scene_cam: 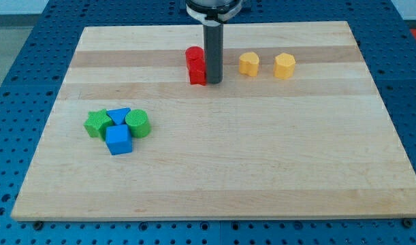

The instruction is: Separate the red blocks from the yellow blocks

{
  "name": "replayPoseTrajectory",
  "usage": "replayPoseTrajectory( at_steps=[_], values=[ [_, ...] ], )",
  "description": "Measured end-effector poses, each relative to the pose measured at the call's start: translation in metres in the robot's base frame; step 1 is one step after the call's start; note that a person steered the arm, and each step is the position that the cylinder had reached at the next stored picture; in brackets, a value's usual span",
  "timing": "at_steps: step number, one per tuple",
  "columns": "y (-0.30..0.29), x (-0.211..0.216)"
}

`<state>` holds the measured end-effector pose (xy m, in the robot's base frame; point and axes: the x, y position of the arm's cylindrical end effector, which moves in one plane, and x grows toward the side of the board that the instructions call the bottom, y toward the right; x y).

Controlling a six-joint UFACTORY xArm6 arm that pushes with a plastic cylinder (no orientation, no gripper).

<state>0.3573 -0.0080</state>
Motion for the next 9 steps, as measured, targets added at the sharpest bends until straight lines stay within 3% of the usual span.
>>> replayPoseTrajectory(
  at_steps=[1, 2, 5, 8, 9],
  values=[
    [0.009, 0.009],
    [0.001, 0.05],
    [-0.016, -0.001],
    [-0.051, -0.019],
    [-0.029, 0.033]
  ],
)
